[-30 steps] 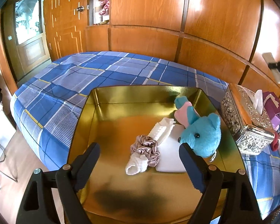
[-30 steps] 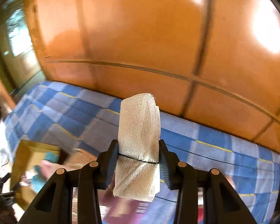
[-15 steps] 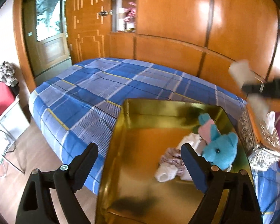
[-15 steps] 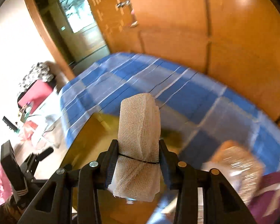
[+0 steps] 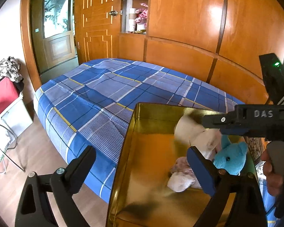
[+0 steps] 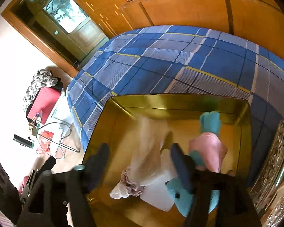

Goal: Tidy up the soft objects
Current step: 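Carry the rolled white towel with the right tool and drop it in the tray, then move both tools over to the socks lying on the bed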

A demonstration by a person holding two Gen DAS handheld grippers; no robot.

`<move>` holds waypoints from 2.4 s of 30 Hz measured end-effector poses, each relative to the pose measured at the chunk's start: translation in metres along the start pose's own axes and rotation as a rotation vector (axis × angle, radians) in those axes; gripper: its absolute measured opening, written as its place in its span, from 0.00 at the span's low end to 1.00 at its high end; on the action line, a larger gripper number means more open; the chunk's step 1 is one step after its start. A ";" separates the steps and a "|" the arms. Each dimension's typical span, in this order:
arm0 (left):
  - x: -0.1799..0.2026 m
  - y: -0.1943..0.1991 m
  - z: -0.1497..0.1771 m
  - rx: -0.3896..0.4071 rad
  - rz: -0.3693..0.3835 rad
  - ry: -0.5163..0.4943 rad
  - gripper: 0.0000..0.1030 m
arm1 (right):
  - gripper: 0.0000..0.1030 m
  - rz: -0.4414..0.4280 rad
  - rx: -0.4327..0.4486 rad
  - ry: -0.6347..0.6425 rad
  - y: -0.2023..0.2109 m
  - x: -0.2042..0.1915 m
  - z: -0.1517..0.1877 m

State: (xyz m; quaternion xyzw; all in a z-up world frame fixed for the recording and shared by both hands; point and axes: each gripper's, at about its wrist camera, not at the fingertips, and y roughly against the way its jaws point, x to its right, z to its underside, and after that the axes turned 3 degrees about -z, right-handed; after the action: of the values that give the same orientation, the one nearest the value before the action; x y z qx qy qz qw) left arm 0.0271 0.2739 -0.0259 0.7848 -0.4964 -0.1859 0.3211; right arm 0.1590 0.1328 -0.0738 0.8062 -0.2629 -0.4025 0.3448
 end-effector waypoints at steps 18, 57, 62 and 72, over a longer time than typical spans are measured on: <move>0.017 0.018 0.002 0.055 0.027 -0.048 1.00 | 0.72 0.219 0.214 0.183 0.091 -0.006 0.071; 0.133 0.069 0.039 0.085 0.312 -0.377 0.99 | 0.71 0.738 0.676 -0.309 0.344 0.202 0.202; 0.152 0.080 0.042 0.087 0.400 -0.435 0.99 | 0.71 0.842 0.798 -0.541 0.383 0.259 0.225; 0.227 0.102 0.059 0.050 0.548 -0.640 0.95 | 0.71 0.839 0.848 -0.837 0.400 0.334 0.269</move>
State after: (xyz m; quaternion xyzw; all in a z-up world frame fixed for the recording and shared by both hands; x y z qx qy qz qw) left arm 0.0228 0.0202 0.0076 0.5339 -0.7659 -0.3160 0.1691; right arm 0.0563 -0.4434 -0.0408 0.4802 -0.7931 -0.3746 -0.0014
